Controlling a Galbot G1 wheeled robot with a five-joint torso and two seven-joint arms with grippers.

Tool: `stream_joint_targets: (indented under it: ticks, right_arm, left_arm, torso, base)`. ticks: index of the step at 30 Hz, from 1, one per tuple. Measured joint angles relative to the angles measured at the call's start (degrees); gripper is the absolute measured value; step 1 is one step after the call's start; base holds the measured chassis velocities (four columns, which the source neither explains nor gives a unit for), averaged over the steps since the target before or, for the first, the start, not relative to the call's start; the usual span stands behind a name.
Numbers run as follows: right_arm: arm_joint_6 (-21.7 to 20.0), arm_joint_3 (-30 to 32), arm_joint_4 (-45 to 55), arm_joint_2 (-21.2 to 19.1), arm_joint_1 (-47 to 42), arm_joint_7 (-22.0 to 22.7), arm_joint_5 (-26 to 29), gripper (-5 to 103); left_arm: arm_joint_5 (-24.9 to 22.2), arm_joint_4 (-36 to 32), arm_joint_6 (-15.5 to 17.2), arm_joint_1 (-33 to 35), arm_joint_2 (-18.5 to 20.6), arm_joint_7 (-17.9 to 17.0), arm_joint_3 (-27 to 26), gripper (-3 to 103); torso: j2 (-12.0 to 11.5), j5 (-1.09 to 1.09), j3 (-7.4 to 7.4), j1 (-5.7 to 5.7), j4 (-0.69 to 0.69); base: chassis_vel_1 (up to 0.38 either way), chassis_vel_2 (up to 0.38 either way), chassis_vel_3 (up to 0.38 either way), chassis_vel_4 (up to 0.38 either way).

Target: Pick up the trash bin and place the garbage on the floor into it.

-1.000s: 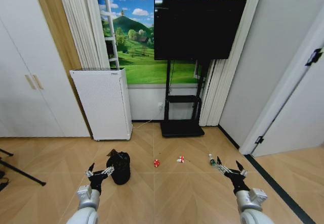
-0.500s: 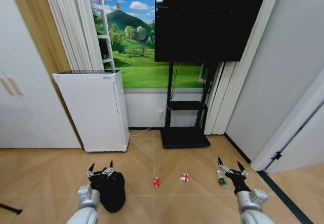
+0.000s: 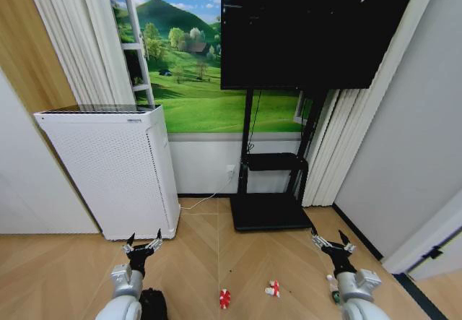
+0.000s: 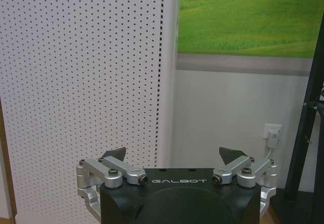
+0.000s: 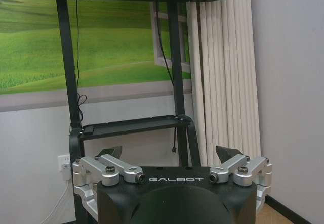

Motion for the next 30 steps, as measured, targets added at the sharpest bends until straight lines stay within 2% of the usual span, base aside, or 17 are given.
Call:
stream_joint_targets:
  ticks: [6,18,23,30]
  right_arm:
    - [0.1,0.0,0.4,0.1,-0.4,-0.2,0.0,100]
    - [0.5,0.0,0.4,0.3,-0.7,-0.5,-0.5,100]
    - [0.5,-0.1,0.2,0.3,-0.6,-0.5,-0.8,100]
    - [0.9,-0.3,-0.1,0.6,-0.5,-0.3,-1.3,100]
  left_arm:
    - [0.0,-0.4,0.4,0.5,-0.3,-0.1,-0.2,100]
    - [1.2,-0.3,0.3,0.5,-0.3,-0.1,-0.4,100]
    - [0.9,-0.1,0.2,0.5,-0.3,-0.1,-0.4,100]
    - [0.4,0.1,0.3,0.3,-0.3,0.0,-0.4,100]
  torso:
    - [0.0,-0.01,-0.03,-0.07,0.04]
    - [-0.3,0.00,-0.21,-0.16,0.02]
    - [-1.2,0.00,-0.69,-0.57,0.02]
    - [-3.6,0.00,-2.12,-1.55,0.03]
  base:
    - [0.062,-0.043,-0.045,0.047]
    - [0.008,-0.006,-0.009,0.005]
    - [0.000,0.000,0.000,0.000]
    - [0.000,0.000,0.000,0.000]
